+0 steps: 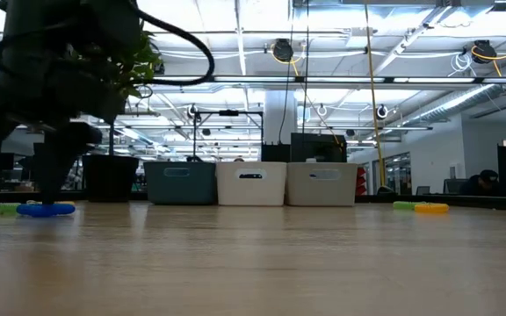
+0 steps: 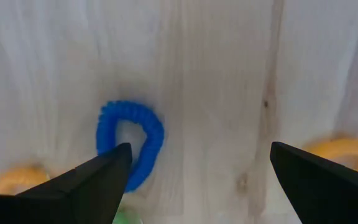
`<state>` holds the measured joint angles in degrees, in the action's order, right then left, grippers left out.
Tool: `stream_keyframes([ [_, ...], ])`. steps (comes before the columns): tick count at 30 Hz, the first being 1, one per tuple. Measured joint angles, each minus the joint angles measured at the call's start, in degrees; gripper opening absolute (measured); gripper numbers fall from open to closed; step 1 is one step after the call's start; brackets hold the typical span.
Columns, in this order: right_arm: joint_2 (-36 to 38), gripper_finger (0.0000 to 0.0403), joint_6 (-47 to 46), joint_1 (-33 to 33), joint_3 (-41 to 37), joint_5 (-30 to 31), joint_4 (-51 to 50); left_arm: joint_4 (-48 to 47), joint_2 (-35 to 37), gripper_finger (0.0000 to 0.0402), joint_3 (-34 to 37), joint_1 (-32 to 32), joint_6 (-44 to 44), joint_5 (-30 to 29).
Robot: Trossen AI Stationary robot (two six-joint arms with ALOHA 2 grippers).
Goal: Sort spring keychains
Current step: Put the blue spring keychain in the gray bin
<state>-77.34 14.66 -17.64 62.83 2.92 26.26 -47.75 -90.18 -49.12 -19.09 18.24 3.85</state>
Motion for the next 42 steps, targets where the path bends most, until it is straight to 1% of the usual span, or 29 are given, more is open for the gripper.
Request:
stream_keyframes([
  [5,0.0,0.0224,0.95,-0.91,0.0,0.0,0.02,2.2,-2.53,0.0392,0.0,0.21,-1.99,0.26],
  [9,0.0,0.0224,2.32,-1.77,0.0,0.0,0.15,2.45,-3.89,0.0392,-0.21,1.25,-2.95,3.45],
  [14,0.0,0.0224,4.59,-2.72,0.0,0.15,0.42,2.67,-4.23,0.0392,-0.22,2.05,-4.23,4.16],
  [17,0.0,0.0224,5.59,-2.79,0.0,0.17,0.48,2.94,-4.23,0.0381,-0.19,2.49,-4.04,4.4],
  [20,0.0,0.0224,5.61,-2.77,0.0,0.2,0.46,2.89,-4.25,0.0342,-0.12,2.47,-4.22,4.14],
  [27,0.0,0.0224,6.17,-2.74,0.0,0.22,0.48,2.78,-4.34,0.0218,0.0,2.54,-2.9,1.51],
  [31,0.0,0.0224,6.74,-2.74,0.0,0.22,0.48,2.86,-4.34,0.0156,0.0,2.53,-2.75,1.32],
  [35,0.0,0.0224,7.08,-2.74,0.0,0.22,0.48,2.93,-4.36,0.0107,0.0,2.47,-2.74,1.08],
  [42,0.0,0.0224,7.08,-2.74,0.0,0.22,0.51,3.02,-4.36,0.0035,0.0,2.47,-2.75,1.08],
])
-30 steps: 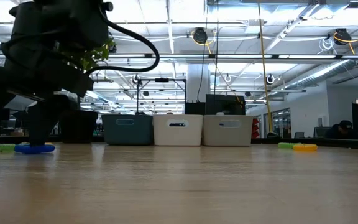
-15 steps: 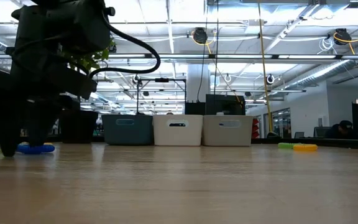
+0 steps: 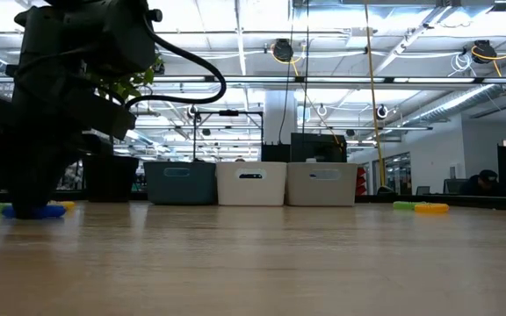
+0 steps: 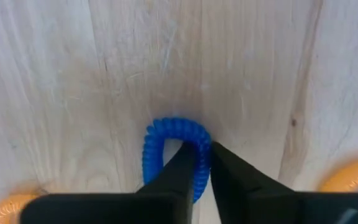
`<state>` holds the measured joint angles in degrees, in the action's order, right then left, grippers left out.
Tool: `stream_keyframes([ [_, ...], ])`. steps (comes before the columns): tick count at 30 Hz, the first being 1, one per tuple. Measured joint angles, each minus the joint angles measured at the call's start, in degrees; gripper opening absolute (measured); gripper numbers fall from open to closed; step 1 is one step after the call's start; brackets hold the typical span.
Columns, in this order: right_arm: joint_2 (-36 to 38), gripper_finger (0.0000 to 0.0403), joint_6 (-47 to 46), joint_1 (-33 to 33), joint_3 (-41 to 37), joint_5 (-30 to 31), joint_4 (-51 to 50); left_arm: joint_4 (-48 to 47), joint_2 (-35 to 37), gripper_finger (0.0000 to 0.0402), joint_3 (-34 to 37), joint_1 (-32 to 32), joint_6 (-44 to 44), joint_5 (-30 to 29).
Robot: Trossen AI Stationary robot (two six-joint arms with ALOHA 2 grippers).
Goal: Sort spring keychains
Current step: Put the blue spring keychain in the gray bin
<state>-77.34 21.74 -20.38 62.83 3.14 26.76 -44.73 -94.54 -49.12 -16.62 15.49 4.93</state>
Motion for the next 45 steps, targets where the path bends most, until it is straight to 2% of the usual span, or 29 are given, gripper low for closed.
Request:
stream_keyframes([
  [3,0.0,0.0224,0.0,0.0,0.0,0.0,0.0,-0.07,0.0,0.0011,0.0,0.0,0.84,-0.15],
  [10,0.02,0.0224,0.0,0.0,0.0,0.0,-0.01,-0.56,2.63,0.0006,0.39,-0.33,4.22,-3.36],
  [19,0.7,0.0224,-2.18,0.0,0.0,0.03,0.0,-0.35,15.16,0.0006,0.26,-1.97,7.34,-10.08],
  [25,0.7,0.0224,-3.96,0.07,0.0,0.39,-0.02,3.95,23.54,0.0006,0.17,-2.71,8.23,-15.12],
  [29,0.7,0.0224,-5.08,0.07,0.0,2.95,-0.06,7.92,28.18,0.0006,0.15,-3.17,7.17,-17.65],
  [34,0.7,0.0224,-6.72,0.09,0.0,3.06,-0.09,13.52,32.46,0.0005,0.13,-3.43,4.3,-19.2],
  [45,0.7,0.0224,-9.39,0.09,0.0,3.22,-0.48,23.08,37.01,0.0005,0.07,-5.46,-4.27,-23.67],
])
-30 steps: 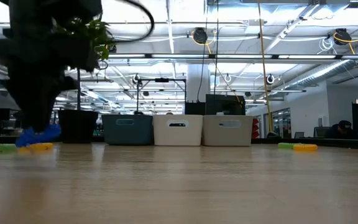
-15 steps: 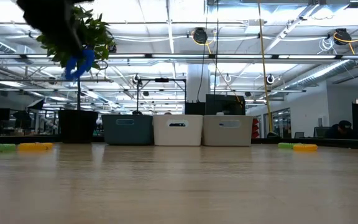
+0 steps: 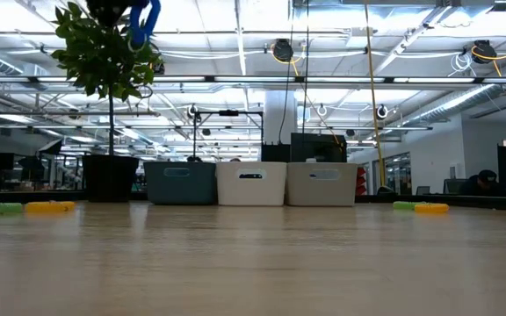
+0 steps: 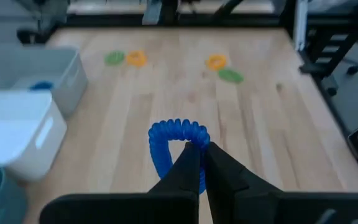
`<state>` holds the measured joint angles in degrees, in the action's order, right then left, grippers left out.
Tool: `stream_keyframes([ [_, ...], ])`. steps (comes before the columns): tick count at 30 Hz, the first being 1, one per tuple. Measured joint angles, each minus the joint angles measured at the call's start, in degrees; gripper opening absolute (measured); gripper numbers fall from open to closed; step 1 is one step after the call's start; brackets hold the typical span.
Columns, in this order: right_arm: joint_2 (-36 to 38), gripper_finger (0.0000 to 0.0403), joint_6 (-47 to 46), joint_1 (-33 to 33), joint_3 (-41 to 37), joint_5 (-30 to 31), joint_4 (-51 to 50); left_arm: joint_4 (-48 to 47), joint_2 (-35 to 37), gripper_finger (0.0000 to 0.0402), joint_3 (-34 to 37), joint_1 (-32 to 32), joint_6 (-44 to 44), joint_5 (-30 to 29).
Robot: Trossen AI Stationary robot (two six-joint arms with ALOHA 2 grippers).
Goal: Sort spring keychains
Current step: Put the blue spring keychain in the gray bin
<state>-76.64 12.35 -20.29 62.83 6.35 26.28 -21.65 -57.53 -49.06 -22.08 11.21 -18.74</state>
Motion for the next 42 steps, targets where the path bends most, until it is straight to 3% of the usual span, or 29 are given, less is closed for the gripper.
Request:
stream_keyframes([
  [18,-1.18,0.0224,-5.27,5.27,0.02,0.06,0.09,26.44,-0.31,0.0005,-0.02,-2.84,-17.62,-1.36],
  [33,-8.7,0.0224,-10.54,9.84,0.07,-3.06,3.71,35.83,-6.1,0.0005,-0.04,2.44,-21.08,8.2],
  [42,-10.45,0.0224,-11.28,9.99,0.09,-3.65,7.14,38.22,-8.74,0.0005,-0.04,3.84,-21.56,8.48],
])
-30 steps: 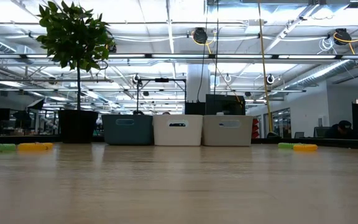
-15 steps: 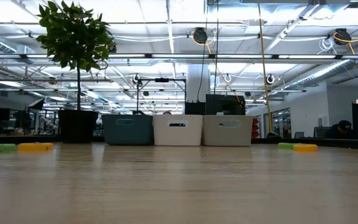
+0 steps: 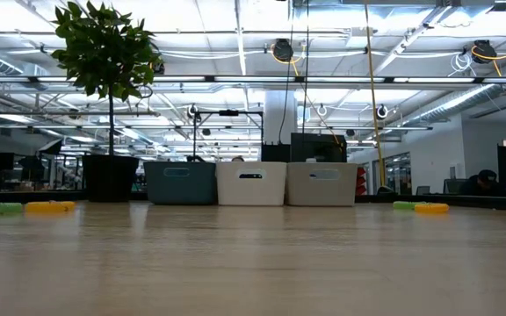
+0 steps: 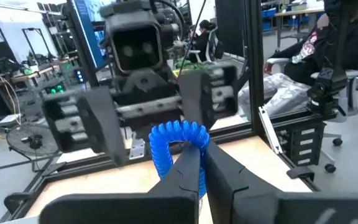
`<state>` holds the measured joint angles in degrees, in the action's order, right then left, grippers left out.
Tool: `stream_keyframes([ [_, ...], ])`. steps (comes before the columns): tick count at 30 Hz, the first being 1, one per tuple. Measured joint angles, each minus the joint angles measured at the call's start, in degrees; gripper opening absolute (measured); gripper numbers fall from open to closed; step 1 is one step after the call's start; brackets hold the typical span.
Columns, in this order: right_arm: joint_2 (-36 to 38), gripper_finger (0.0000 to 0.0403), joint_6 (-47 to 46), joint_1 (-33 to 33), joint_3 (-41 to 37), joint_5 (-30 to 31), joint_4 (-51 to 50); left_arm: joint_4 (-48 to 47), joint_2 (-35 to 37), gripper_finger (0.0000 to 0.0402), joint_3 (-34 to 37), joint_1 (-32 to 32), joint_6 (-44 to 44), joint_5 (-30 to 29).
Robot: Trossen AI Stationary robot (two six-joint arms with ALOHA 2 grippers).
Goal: Sort spring keychains
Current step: Put the blue spring keychain in the gray bin
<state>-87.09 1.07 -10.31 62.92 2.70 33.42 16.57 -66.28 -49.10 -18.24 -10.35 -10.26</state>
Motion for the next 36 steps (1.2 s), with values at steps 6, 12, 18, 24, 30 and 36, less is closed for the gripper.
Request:
stream_keyframes([
  [6,-0.81,0.0224,-1.06,-0.02,-0.04,-0.04,-0.33,0.95,-0.24,0.0005,0.0,0.25,-1.24,0.35],
  [12,-0.92,0.0209,-2.57,0.17,-0.05,-2.92,-0.25,3.17,-0.23,0.0005,0.0,0.33,-1.97,0.28],
  [18,-0.96,0.0149,-2.07,0.21,-0.07,-2.71,0.44,3.6,-1.91,0.0005,0.0,0.34,-1.66,-0.11],
  [24,-1.03,0.0057,-1.95,0.17,-0.09,-2.99,-0.52,3.75,-3.19,0.0005,-0.04,0.59,-1.58,-0.39],
  [30,-1.03,0.0015,-1.77,0.18,-0.09,-2.83,-0.21,4.56,-3.17,0.0005,-0.04,0.59,-1.48,-0.31],
  [36,-0.85,0.0009,-1.78,0.2,-0.09,-2.75,-1.52,4.58,-2.48,0.0042,-0.02,0.59,-0.93,-0.28],
])
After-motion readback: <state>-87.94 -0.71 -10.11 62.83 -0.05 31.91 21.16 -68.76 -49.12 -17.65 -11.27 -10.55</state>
